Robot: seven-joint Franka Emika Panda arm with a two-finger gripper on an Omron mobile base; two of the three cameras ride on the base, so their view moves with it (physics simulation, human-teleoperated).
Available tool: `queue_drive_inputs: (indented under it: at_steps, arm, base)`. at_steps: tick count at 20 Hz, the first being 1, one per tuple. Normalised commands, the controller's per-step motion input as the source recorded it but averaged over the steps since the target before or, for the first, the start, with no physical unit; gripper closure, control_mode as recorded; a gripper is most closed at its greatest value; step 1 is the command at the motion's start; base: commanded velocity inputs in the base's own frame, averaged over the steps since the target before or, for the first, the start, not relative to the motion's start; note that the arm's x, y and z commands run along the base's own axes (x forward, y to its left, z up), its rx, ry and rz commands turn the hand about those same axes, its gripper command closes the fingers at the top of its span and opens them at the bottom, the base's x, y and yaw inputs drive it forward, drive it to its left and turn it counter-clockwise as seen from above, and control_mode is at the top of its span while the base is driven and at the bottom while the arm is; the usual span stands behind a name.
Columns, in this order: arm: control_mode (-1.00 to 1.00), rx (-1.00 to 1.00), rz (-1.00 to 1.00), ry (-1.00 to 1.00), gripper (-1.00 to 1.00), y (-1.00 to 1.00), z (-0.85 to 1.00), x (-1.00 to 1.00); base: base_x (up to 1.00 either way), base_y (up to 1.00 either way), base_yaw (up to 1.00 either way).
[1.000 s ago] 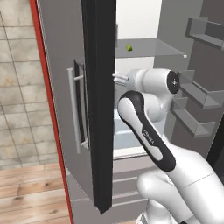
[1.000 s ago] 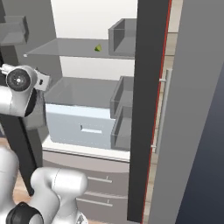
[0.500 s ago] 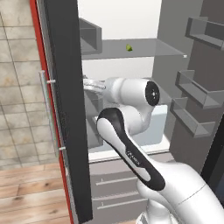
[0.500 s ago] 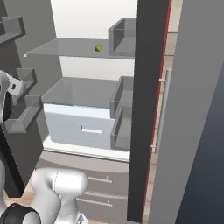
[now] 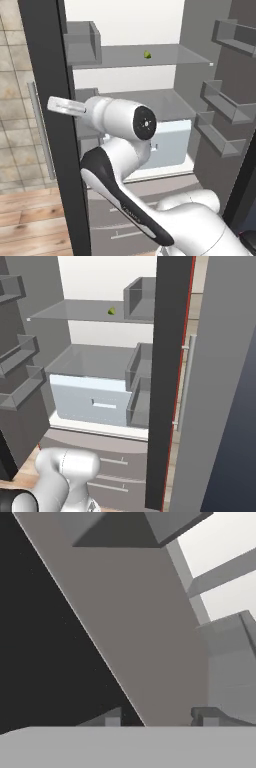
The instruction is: There is a bowl on the dining counter. Grab a lemon wedge from the fridge and place it in the bowl. Then get the liquor bottle and glass cup from the cabinet and place them next to the bowl.
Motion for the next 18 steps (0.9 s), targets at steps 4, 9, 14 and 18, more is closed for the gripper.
queue_drive_inputs:
  at_steps: [4, 9, 14, 18]
  arm:
    - [-1.00, -0.02, -0.19, 0.03, -1.00, -0.61, 0.66, -0.51]
    - [-1.00, -0.06, -0.23, 0.16, -1.00, -1.00, 0.57, -0.55]
    - [-1.00, -0.11, -0.22, 0.33, -1.00, -1.00, 0.37, -0.44]
    - [-1.00, -0.28, -0.15, 0.37, -1.00, -0.99, 0.07, 0.02]
  base:
    - [0.00, 0.00, 0.00]
    - [0.00, 0.00, 0.00]
    - [0.00, 0.00, 0.00]
    - [0.00, 0.00, 0.00]
